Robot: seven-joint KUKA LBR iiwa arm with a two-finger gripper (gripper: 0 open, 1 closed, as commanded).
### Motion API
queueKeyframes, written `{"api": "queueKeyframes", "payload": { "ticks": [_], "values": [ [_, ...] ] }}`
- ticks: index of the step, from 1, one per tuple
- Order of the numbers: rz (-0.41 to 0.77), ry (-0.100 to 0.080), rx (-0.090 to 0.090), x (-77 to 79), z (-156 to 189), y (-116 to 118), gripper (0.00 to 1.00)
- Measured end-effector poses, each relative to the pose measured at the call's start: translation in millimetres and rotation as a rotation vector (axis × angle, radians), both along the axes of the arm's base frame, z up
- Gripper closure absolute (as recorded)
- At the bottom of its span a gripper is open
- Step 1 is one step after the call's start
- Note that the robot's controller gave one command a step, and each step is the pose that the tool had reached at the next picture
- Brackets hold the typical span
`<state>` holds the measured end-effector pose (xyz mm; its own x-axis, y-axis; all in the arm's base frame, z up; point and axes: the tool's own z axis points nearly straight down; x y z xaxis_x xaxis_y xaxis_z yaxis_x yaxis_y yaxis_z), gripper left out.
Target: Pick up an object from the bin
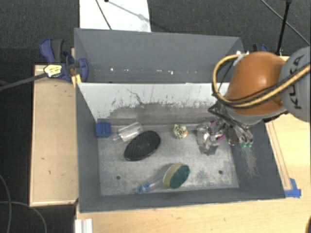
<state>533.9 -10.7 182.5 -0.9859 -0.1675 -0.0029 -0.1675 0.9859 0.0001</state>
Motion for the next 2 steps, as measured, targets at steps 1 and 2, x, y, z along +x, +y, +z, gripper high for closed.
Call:
{"api": "queueKeyframes", "payload": {
  "ticks": [1, 2],
  "values": [
    [0.0, 0.0, 0.0, 0.0, 0, 0, 0.0],
    [-0.13, 0.009, 0.001, -27.3, -96, 52, 0.0]
  ]
}}
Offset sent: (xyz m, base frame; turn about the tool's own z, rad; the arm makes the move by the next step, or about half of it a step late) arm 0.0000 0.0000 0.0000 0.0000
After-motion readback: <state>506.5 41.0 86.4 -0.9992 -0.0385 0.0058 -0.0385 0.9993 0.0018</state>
